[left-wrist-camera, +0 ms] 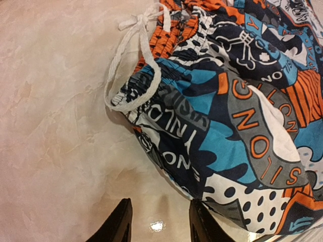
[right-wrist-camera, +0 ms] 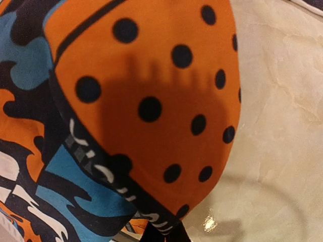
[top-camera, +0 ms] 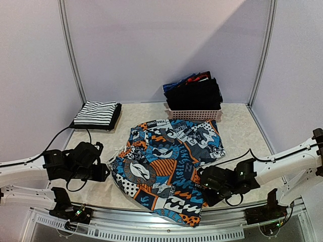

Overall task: Fold and stack the mixed laundry pile
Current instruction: Flatten out the crumpled shorts at the center of the board.

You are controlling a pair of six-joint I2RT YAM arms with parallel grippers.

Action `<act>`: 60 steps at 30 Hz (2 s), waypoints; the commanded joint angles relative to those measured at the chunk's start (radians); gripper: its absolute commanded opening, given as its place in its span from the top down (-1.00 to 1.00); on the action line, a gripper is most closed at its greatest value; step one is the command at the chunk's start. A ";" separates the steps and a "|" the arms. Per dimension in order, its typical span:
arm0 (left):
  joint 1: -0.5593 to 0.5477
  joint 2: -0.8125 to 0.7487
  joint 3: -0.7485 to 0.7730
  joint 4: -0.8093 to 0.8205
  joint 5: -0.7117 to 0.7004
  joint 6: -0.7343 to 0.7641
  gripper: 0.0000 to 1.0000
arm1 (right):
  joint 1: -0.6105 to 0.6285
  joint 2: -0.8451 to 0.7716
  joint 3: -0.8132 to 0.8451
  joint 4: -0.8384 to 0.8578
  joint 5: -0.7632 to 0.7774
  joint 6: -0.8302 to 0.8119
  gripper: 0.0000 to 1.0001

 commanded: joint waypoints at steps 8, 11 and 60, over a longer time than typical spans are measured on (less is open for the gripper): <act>-0.016 -0.060 -0.023 0.003 -0.023 0.032 0.20 | -0.023 -0.009 0.275 -0.571 0.333 0.051 1.00; -0.016 -0.067 -0.027 0.000 -0.030 0.034 0.20 | -0.086 0.003 0.370 -0.708 0.431 0.075 1.00; 0.081 0.246 -0.084 0.365 0.039 0.041 -0.07 | 0.242 0.301 0.316 -0.349 0.071 -0.030 -0.37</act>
